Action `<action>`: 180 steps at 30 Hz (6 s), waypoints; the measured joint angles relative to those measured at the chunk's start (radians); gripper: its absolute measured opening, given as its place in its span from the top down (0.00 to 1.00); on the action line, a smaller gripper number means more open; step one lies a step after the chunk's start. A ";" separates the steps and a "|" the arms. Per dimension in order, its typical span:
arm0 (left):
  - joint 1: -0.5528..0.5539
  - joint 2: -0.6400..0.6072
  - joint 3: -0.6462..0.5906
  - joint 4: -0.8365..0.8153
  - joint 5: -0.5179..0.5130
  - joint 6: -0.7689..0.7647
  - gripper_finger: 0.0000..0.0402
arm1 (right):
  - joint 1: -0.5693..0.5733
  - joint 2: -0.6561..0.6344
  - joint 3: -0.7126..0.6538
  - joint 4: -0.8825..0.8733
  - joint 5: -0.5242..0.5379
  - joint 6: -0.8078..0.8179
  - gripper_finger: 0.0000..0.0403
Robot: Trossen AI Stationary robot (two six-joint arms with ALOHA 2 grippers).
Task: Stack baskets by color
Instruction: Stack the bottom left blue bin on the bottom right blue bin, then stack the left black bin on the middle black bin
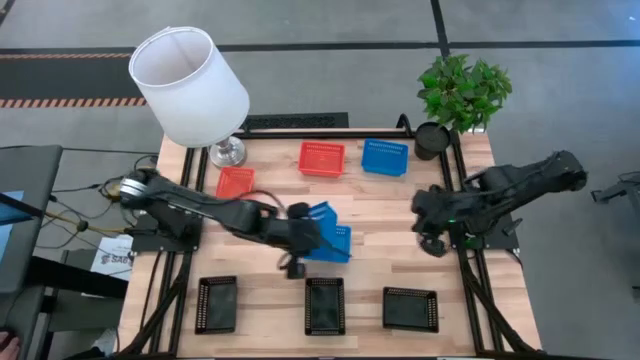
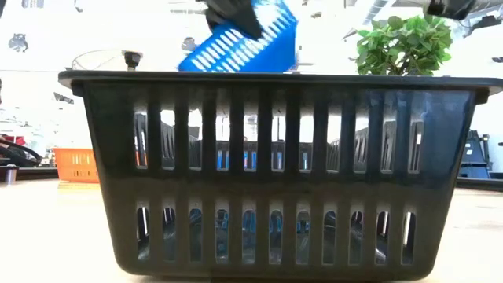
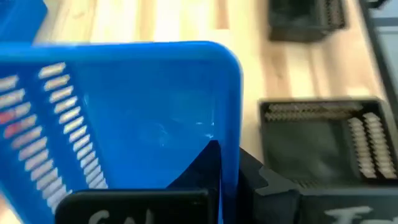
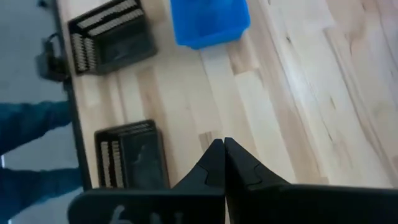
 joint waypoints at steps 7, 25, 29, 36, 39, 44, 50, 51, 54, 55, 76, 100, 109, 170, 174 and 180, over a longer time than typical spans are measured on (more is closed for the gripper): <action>0.016 0.256 0.292 -0.225 -0.012 0.019 1.00 | 0.021 -0.151 0.000 0.002 0.016 -0.075 0.98; 0.030 0.450 0.415 -0.380 0.014 0.054 1.00 | 0.020 -0.329 0.000 0.000 0.169 -0.053 0.98; 0.048 0.457 0.415 -0.398 0.041 0.036 1.00 | 0.020 -0.329 0.000 0.000 0.174 -0.054 0.98; 0.080 0.507 0.414 -0.455 0.097 0.025 1.00 | 0.020 -0.320 0.000 0.007 0.174 -0.054 0.98; 0.080 0.522 0.421 -0.458 0.085 0.028 1.00 | 0.020 -0.316 0.000 0.007 0.174 -0.054 0.98; 0.082 0.522 0.421 -0.426 0.075 0.045 1.00 | 0.020 -0.315 0.000 0.006 0.174 -0.054 0.98; 0.101 0.523 0.421 -0.412 0.111 0.049 1.00 | 0.020 -0.314 0.000 0.007 0.174 -0.054 0.98; 0.105 0.523 0.421 -0.412 0.112 0.041 1.00 | 0.020 -0.314 0.000 0.007 0.174 -0.054 0.98; 0.113 0.523 0.421 -0.412 0.113 0.022 0.99 | 0.020 -0.315 0.000 0.007 0.174 -0.054 0.98; 0.114 0.523 0.421 -0.411 0.115 0.022 0.98 | 0.020 -0.314 0.000 0.007 0.174 -0.054 0.98; 0.113 0.524 0.583 -0.483 0.127 0.062 0.39 | 0.020 -0.314 0.000 0.007 0.174 -0.052 0.98; 0.100 0.191 0.659 -0.747 -0.090 0.054 0.35 | 0.020 -0.243 0.000 0.184 0.186 -0.115 0.98; 0.003 -0.215 0.107 -0.474 0.049 -0.087 0.35 | 0.020 -0.050 0.000 0.198 0.156 -0.152 0.98; -0.376 -0.307 -0.697 -0.168 0.383 -0.566 0.99 | 0.014 0.227 0.000 0.217 -0.009 -0.290 0.98; -0.341 -0.326 -0.618 -0.194 0.392 -0.540 1.00 | 0.014 0.227 0.000 0.217 -0.009 -0.290 0.98; -0.262 -0.349 -0.450 -0.214 0.392 -0.535 1.00 | 0.014 0.227 0.000 0.217 -0.009 -0.290 0.98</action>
